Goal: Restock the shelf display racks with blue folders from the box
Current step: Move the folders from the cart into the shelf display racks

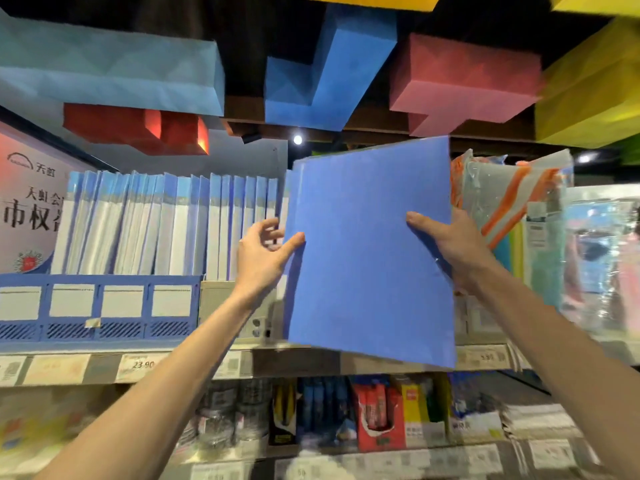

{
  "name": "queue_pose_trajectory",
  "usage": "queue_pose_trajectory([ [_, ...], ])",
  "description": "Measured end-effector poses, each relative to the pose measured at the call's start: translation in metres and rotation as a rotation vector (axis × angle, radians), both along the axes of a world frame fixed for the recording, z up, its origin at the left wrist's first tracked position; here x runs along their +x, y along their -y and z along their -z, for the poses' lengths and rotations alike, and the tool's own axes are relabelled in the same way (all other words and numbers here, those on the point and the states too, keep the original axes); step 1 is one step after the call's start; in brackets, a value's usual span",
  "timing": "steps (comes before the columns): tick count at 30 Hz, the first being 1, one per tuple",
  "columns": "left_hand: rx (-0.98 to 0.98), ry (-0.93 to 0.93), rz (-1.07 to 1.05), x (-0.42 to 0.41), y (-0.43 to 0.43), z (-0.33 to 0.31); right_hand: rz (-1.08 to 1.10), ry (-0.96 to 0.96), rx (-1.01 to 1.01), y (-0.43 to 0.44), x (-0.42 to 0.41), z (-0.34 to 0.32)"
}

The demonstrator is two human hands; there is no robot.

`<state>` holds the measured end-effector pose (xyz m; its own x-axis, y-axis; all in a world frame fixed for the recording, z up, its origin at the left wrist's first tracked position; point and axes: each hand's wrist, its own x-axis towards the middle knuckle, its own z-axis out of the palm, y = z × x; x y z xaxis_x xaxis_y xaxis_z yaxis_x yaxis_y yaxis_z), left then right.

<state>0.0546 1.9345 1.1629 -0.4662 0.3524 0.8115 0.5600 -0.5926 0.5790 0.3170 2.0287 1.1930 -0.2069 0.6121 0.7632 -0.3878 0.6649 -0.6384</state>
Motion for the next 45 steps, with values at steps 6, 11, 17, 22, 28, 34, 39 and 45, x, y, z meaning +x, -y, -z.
queue_pose_trajectory([
  [6,-0.033,-0.514,-0.436,0.027,-0.048,-0.013,0.281,-0.056,0.100,0.004,0.070,-0.035],
  [11,-0.189,-0.708,-0.626,0.048,-0.075,-0.019,0.501,-0.076,0.158,0.006,0.083,-0.060],
  [17,-0.310,-0.767,-0.716,0.046,-0.097,-0.020,0.609,-0.111,0.218,-0.002,0.050,-0.079],
  [22,-0.327,-0.836,-0.776,0.027,-0.099,-0.019,0.668,-0.153,0.258,-0.012,0.013,-0.097],
  [28,-0.300,-0.856,-0.785,0.009,-0.092,-0.014,0.706,-0.102,0.274,-0.030,-0.064,-0.109],
  [34,-0.268,-0.855,-0.730,0.003,-0.092,-0.009,0.736,-0.053,0.269,-0.051,-0.127,-0.099],
  [39,-0.235,-0.818,-0.670,0.002,-0.097,-0.003,0.646,-0.066,0.197,-0.075,-0.154,-0.082],
  [45,-0.193,-0.808,-0.651,-0.006,-0.113,0.003,0.586,0.025,0.173,-0.093,-0.155,-0.065],
])
